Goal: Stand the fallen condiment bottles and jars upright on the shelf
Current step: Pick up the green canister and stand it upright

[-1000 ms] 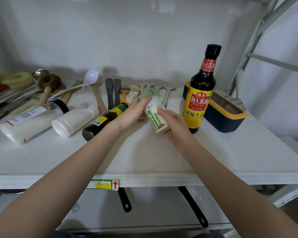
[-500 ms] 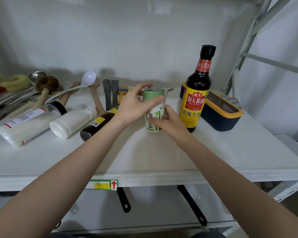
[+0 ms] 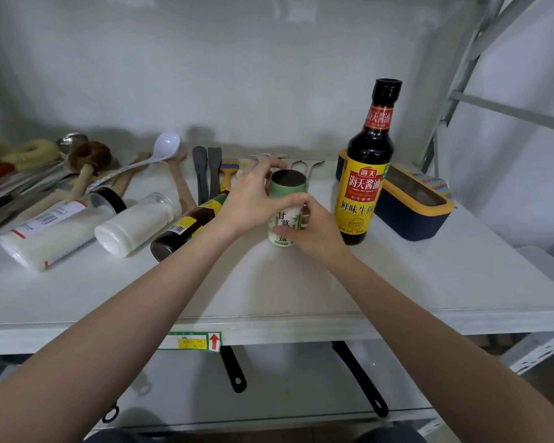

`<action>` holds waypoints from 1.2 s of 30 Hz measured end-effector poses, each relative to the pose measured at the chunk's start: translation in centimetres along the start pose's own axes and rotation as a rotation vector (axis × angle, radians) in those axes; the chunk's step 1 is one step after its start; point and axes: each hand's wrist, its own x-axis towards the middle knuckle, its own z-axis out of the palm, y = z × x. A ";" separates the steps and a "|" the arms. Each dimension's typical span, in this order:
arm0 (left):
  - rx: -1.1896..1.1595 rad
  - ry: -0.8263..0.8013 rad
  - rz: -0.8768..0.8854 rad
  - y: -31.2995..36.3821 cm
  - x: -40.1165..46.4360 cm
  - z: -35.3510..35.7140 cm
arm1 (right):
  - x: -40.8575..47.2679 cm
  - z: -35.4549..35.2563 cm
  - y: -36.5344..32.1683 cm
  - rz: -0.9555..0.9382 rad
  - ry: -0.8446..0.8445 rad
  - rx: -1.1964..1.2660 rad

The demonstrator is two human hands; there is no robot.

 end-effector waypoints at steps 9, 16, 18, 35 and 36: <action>-0.003 -0.113 -0.030 0.4 0.2 -0.4 | 0.2 -0.5 0.8 0.035 -0.054 0.009; 0.022 -0.124 -0.071 0.7 0.6 0.0 | 0.4 -0.5 1.0 0.038 -0.047 -0.031; 0.040 -0.123 -0.082 0.7 0.8 0.1 | 0.5 -0.6 1.1 0.042 -0.045 -0.047; -0.007 -0.155 -0.122 0.7 1.4 0.4 | 0.8 -1.0 1.4 0.052 -0.032 -0.103; -0.003 -0.152 -0.120 0.7 1.4 0.4 | 0.8 -0.9 1.4 0.051 -0.030 -0.105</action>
